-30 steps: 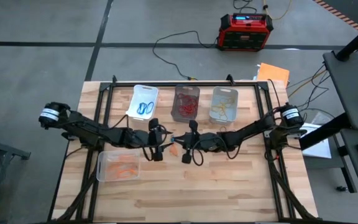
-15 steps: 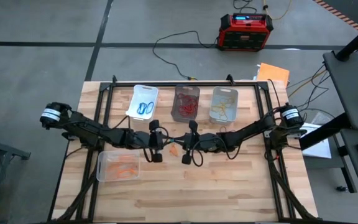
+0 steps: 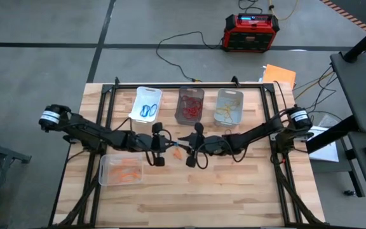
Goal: Sort rubber bands into baskets
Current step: Put the blue rubber band into the white bin
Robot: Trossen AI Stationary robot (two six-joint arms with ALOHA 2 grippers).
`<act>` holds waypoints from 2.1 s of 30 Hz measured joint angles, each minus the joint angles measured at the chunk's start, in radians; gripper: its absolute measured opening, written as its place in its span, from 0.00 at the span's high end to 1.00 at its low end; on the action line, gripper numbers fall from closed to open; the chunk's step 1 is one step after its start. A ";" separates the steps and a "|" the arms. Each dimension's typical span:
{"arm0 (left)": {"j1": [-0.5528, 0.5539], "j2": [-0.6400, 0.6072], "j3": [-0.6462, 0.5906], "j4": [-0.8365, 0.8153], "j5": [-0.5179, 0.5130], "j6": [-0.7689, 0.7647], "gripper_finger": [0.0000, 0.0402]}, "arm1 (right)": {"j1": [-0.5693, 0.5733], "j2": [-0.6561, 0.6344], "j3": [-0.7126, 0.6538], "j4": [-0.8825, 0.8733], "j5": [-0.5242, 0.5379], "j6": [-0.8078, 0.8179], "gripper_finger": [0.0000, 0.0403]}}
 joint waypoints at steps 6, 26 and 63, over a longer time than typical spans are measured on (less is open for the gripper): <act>0.004 -0.118 0.000 -0.162 0.000 -0.009 1.00 | 0.000 -0.056 0.000 -0.111 0.044 0.051 0.64; 0.715 -0.398 0.012 -0.764 0.273 -0.142 1.00 | -0.005 -0.071 0.000 -0.184 0.043 0.077 0.62; 0.853 -0.041 0.314 -1.010 0.163 -0.015 0.88 | -0.009 -0.070 0.000 -0.298 0.041 0.203 0.62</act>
